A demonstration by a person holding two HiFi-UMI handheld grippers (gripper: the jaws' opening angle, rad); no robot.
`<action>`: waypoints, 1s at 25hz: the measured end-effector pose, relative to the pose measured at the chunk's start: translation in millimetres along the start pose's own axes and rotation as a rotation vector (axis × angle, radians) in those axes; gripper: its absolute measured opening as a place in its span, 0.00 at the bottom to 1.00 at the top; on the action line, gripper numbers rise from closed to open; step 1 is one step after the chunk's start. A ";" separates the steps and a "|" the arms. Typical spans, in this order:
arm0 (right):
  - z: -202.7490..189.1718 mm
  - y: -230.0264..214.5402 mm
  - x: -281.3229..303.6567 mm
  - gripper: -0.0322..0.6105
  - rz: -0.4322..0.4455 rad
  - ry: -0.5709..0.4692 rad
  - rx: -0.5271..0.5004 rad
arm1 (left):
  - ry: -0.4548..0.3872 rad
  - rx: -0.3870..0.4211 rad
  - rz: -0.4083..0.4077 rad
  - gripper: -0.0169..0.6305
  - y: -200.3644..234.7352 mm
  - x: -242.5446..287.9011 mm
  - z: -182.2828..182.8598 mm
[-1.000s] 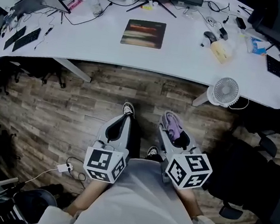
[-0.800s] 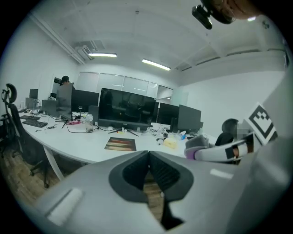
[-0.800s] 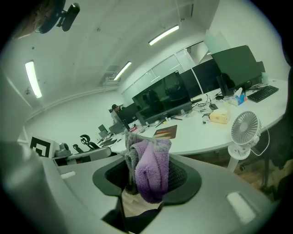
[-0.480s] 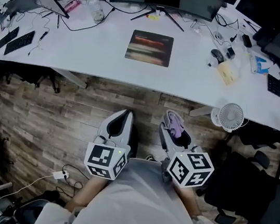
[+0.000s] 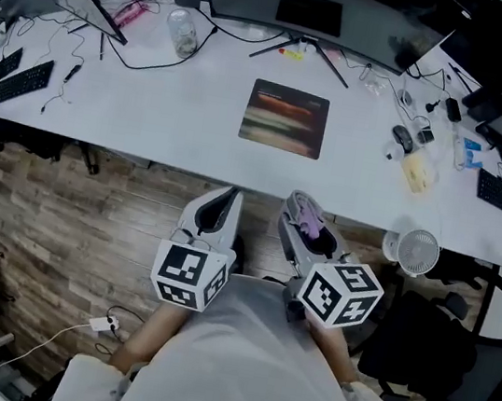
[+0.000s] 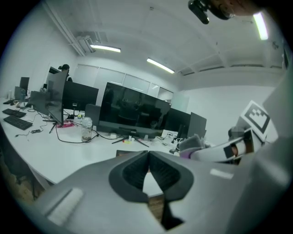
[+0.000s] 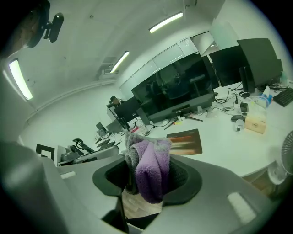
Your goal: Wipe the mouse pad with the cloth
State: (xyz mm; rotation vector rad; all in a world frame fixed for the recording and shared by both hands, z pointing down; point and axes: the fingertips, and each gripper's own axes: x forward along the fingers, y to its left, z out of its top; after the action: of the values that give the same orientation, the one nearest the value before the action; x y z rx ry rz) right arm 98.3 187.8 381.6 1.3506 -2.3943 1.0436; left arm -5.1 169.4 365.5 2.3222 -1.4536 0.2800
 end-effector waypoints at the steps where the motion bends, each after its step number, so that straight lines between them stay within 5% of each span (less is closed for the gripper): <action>1: 6.0 3.2 10.7 0.33 0.003 0.000 0.009 | 0.002 -0.003 -0.007 0.03 9.1 5.2 3.8; 11: 45.9 17.7 94.1 0.33 -0.001 0.011 0.053 | 0.040 -0.045 -0.055 0.03 89.1 48.2 19.7; 20: 61.9 7.7 133.8 0.33 -0.036 0.029 0.071 | 0.087 -0.061 -0.089 0.03 114.5 79.7 7.5; 25: 61.4 9.2 152.3 0.33 0.016 0.075 0.064 | 0.137 -0.083 -0.100 0.03 118.2 94.7 -5.4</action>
State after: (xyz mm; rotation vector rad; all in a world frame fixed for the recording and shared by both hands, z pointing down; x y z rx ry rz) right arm 15.1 48.1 406.2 1.2905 -2.3400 1.1627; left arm -68.7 48.1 430.3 2.2536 -1.2564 0.3378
